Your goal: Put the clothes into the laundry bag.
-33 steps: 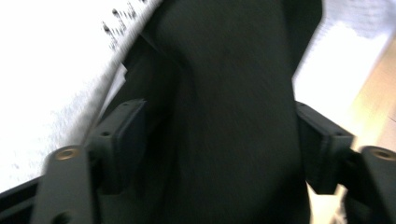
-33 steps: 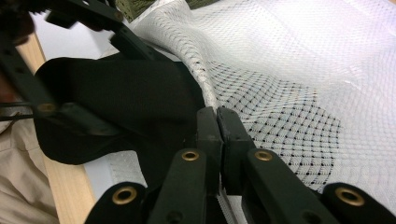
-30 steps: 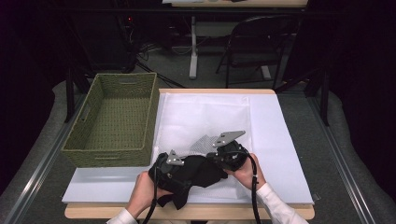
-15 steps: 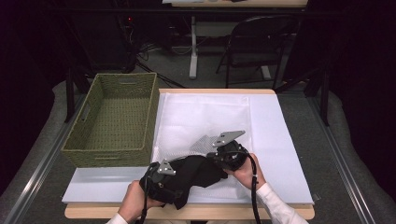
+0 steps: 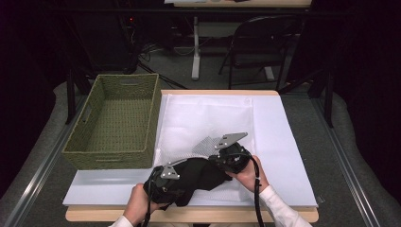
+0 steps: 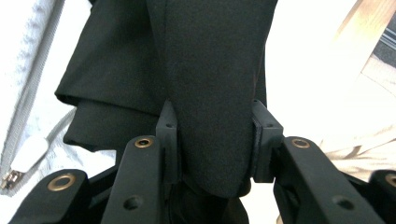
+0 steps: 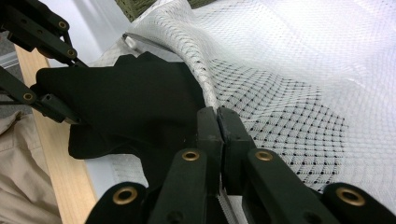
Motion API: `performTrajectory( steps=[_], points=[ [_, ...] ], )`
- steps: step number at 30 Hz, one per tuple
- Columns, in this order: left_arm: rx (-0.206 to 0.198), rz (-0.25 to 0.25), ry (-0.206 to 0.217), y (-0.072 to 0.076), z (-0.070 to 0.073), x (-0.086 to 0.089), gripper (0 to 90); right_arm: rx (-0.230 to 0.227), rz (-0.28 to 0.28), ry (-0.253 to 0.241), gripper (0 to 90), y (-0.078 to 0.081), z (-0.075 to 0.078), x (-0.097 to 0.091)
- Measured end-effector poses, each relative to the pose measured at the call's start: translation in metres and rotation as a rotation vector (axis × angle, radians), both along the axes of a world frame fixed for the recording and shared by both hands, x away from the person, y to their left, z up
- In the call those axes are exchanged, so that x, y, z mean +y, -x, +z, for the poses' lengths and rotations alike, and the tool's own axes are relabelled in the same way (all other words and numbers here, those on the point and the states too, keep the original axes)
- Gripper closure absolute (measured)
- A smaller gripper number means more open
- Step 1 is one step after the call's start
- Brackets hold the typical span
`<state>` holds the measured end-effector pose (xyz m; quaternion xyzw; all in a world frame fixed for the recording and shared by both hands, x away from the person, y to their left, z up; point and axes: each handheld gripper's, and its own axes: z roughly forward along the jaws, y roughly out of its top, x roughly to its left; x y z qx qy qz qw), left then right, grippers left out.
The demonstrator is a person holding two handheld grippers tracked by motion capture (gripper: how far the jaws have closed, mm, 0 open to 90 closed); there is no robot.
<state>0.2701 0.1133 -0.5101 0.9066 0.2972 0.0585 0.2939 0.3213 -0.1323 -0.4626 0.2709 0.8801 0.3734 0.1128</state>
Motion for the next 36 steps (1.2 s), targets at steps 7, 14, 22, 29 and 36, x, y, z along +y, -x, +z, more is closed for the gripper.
performTrajectory(
  steps=[7, 14, 22, 29, 36],
  points=[
    [-0.024, 0.008, 0.008, -0.007, 0.008, -0.009, 64.7, 0.004, 0.000, -0.012, 89.0, 0.000, 0.000, 0.000],
    [-0.040, 0.010, 0.006, -0.015, 0.012, -0.013, 64.6, 0.007, -0.003, -0.022, 89.0, 0.000, 0.000, 0.000],
    [-0.058, 0.022, 0.007, -0.022, 0.012, -0.018, 64.6, 0.008, -0.002, -0.025, 89.0, 0.000, 0.000, 0.001],
    [-0.070, 0.053, 0.031, -0.030, 0.013, -0.025, 64.6, 0.003, -0.002, -0.030, 89.0, 0.000, 0.002, 0.001],
    [-0.115, 0.058, 0.054, -0.041, 0.012, -0.035, 64.3, -0.001, -0.001, -0.032, 89.0, 0.001, 0.002, 0.001]
  ],
)
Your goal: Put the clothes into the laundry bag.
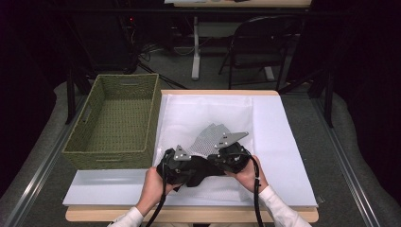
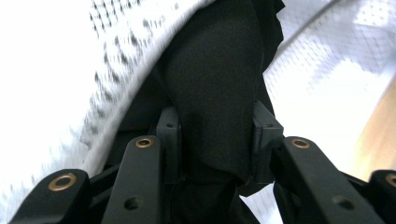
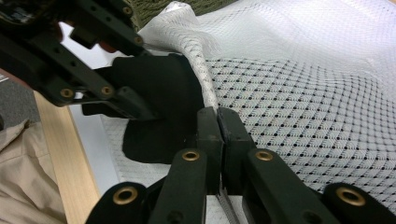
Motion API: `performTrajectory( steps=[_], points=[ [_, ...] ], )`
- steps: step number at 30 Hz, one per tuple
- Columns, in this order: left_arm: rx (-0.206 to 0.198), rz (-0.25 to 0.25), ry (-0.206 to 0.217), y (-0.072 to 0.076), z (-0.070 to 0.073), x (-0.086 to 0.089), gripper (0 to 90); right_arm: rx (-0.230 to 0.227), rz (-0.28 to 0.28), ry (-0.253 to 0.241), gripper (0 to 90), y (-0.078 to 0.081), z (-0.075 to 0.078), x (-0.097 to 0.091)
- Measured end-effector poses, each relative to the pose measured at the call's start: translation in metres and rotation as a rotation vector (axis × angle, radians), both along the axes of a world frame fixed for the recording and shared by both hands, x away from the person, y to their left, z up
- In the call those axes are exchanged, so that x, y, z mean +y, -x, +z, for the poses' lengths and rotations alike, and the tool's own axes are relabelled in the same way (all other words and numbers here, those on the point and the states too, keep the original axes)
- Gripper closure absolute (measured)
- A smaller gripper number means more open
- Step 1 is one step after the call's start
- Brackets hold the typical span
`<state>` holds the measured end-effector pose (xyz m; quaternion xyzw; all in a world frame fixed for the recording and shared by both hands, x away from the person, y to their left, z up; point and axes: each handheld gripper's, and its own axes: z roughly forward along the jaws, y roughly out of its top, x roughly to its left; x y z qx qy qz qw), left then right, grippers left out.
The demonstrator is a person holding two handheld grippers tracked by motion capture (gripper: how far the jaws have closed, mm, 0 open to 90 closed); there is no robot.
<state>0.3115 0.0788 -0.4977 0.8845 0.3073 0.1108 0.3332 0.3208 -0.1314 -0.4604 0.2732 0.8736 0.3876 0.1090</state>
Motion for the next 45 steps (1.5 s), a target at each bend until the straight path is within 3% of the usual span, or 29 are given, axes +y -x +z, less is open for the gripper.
performTrajectory(
  steps=[3, 8, 13, 16, 20, 28, 33, 39, 40, 45],
  points=[
    [-0.004, -0.001, 0.010, -0.007, -0.005, -0.004, 64.0, 0.004, 0.000, 0.004, 89.0, 0.000, 0.000, 0.000],
    [0.036, -0.020, 0.003, -0.009, -0.013, -0.001, 60.6, 0.013, -0.001, 0.013, 89.0, -0.001, -0.004, -0.001],
    [0.049, -0.042, -0.035, -0.002, -0.007, 0.001, 44.8, 0.011, 0.002, 0.026, 89.0, -0.002, -0.007, 0.000],
    [0.043, -0.045, -0.042, 0.006, -0.003, 0.004, 34.8, 0.011, -0.001, 0.024, 89.0, -0.002, -0.007, -0.001],
    [0.069, -0.052, -0.042, 0.011, -0.003, 0.009, 25.1, 0.008, -0.003, 0.028, 89.0, -0.002, -0.007, -0.001],
    [0.119, -0.052, -0.105, 0.018, -0.016, 0.005, 22.7, 0.010, -0.005, 0.027, 89.0, -0.002, -0.007, -0.002],
    [0.114, -0.018, -0.110, 0.015, -0.026, 0.000, 40.3, 0.009, -0.005, 0.035, 88.9, -0.002, -0.007, -0.001],
    [0.120, 0.015, -0.051, 0.008, -0.036, 0.006, 74.4, 0.010, -0.005, 0.038, 88.9, -0.001, -0.008, 0.000],
    [0.121, 0.018, -0.036, 0.007, -0.036, 0.007, 77.3, 0.010, -0.004, 0.039, 88.9, -0.001, -0.008, 0.001],
    [0.078, 0.020, -0.039, 0.010, -0.034, 0.003, 81.8, 0.007, -0.005, 0.039, 88.9, -0.001, -0.007, 0.001]
  ],
)
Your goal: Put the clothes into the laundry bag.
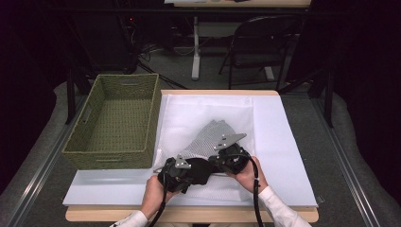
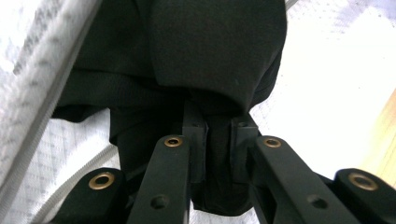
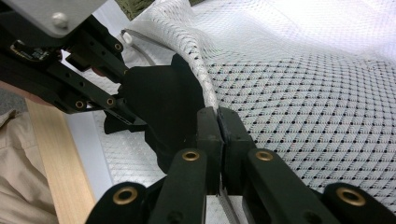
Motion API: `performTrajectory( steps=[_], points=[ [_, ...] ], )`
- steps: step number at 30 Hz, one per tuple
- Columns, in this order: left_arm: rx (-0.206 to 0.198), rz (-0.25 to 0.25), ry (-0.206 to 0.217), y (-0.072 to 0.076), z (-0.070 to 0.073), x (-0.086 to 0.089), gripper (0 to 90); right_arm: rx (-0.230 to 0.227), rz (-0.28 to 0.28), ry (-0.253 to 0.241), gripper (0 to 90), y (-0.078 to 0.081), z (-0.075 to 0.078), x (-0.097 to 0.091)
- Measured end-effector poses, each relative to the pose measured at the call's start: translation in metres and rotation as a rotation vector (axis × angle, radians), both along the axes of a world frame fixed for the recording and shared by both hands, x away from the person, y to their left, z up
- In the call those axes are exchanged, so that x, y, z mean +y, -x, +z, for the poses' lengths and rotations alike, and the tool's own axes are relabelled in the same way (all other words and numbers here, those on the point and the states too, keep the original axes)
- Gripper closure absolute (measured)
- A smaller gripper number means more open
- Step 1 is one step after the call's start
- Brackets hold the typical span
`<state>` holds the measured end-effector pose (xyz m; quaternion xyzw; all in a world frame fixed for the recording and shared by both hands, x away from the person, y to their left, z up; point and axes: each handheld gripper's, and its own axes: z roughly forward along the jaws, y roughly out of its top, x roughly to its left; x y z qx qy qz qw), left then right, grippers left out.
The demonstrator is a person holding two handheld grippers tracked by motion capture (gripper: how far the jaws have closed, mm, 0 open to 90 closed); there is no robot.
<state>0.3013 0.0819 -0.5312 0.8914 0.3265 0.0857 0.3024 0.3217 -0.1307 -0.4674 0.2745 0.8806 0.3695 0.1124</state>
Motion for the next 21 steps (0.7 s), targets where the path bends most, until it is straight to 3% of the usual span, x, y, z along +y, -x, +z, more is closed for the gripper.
performTrajectory(
  steps=[7, 14, 21],
  points=[
    [-0.049, 0.021, 0.028, -0.003, 0.005, -0.006, 82.0, -0.009, -0.002, -0.003, 88.9, 0.001, 0.002, 0.000],
    [-0.079, 0.089, 0.096, -0.017, 0.009, -0.011, 81.9, -0.010, -0.005, -0.012, 89.0, 0.000, 0.005, 0.002],
    [-0.107, 0.111, 0.096, -0.032, 0.003, -0.020, 81.2, -0.008, -0.003, -0.014, 89.0, 0.002, 0.006, 0.003]
  ],
)
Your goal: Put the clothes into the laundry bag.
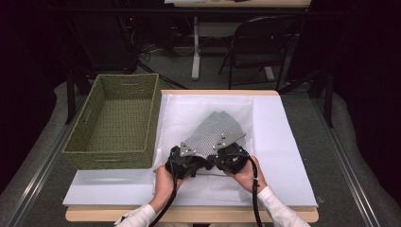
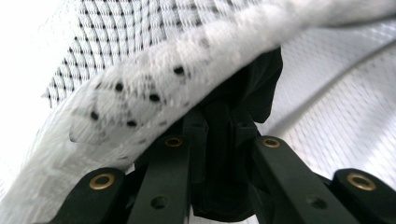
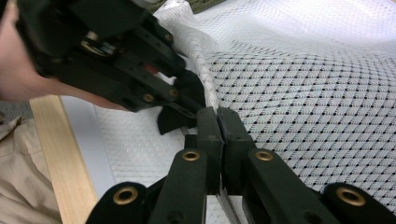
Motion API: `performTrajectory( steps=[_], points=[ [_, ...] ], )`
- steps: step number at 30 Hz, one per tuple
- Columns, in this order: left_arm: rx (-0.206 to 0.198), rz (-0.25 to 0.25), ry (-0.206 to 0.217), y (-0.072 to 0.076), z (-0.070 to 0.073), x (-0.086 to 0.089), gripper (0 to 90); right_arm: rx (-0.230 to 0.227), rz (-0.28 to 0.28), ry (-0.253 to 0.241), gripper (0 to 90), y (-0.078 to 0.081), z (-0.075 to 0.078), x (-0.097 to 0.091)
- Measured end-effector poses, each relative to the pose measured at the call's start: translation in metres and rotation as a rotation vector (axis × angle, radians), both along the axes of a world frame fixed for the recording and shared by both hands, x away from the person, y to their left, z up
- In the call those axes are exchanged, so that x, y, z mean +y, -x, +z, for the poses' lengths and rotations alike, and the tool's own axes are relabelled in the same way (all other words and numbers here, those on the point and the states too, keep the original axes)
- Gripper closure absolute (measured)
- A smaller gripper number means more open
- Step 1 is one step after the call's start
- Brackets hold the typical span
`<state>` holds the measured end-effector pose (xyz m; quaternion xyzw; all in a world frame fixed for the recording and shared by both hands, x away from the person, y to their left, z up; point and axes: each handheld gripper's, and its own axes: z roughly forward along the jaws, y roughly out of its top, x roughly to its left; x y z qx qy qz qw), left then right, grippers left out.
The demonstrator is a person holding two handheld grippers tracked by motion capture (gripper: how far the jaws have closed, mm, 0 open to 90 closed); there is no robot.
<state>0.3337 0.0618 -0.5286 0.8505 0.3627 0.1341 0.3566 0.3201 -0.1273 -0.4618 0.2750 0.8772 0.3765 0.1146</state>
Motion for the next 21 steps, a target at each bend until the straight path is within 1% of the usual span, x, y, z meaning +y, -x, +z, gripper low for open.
performTrajectory(
  steps=[1, 2, 3, 4, 5, 8, 10, 11, 12, 13, 14, 15, 17, 21],
  points=[
    [-0.004, 0.008, 0.005, -0.001, -0.002, -0.001, 81.1, -0.002, 0.001, 0.002, 89.0, 0.000, 0.000, 0.000],
    [0.000, 0.003, -0.005, -0.003, -0.004, -0.002, 80.6, 0.001, -0.001, -0.002, 89.0, -0.001, -0.001, -0.001],
    [0.003, 0.008, -0.005, -0.004, -0.007, -0.004, 79.6, 0.010, -0.003, -0.003, 89.0, -0.001, -0.002, -0.001],
    [0.014, 0.004, -0.002, -0.005, -0.009, -0.004, 78.2, 0.009, -0.002, -0.001, 89.0, -0.002, -0.002, -0.001],
    [0.019, -0.005, -0.009, -0.004, -0.010, -0.004, 76.0, 0.015, -0.003, -0.002, 89.0, -0.002, -0.003, -0.001],
    [0.025, -0.023, -0.012, 0.000, -0.010, -0.003, 66.6, 0.014, -0.005, 0.004, 89.0, -0.002, -0.004, -0.003],
    [0.033, -0.021, -0.010, 0.003, -0.009, -0.003, 56.4, 0.008, -0.004, 0.000, 89.0, -0.002, -0.003, -0.004],
    [0.032, -0.023, -0.016, 0.005, -0.008, -0.002, 54.2, 0.007, -0.004, 0.000, 89.0, -0.002, -0.003, -0.004],
    [0.036, -0.016, -0.020, 0.007, -0.008, -0.002, 49.8, 0.008, -0.004, -0.001, 89.0, -0.002, -0.003, -0.005],
    [0.040, -0.010, -0.033, 0.009, -0.008, -0.003, 43.9, 0.009, -0.004, 0.000, 89.0, -0.002, -0.003, -0.005],
    [0.035, 0.012, -0.059, 0.012, -0.008, -0.002, 39.7, 0.007, -0.004, 0.001, 89.0, -0.003, -0.003, -0.005],
    [0.034, 0.018, -0.068, 0.014, -0.008, -0.002, 37.7, 0.007, -0.007, -0.001, 89.0, -0.002, -0.003, -0.006],
    [0.042, 0.038, -0.058, 0.017, -0.008, -0.001, 36.2, 0.007, -0.007, -0.001, 89.0, -0.002, -0.002, -0.006],
    [0.018, 0.049, -0.038, 0.021, -0.009, -0.002, 39.5, 0.016, -0.012, -0.006, 89.0, -0.003, -0.002, -0.007]
  ],
)
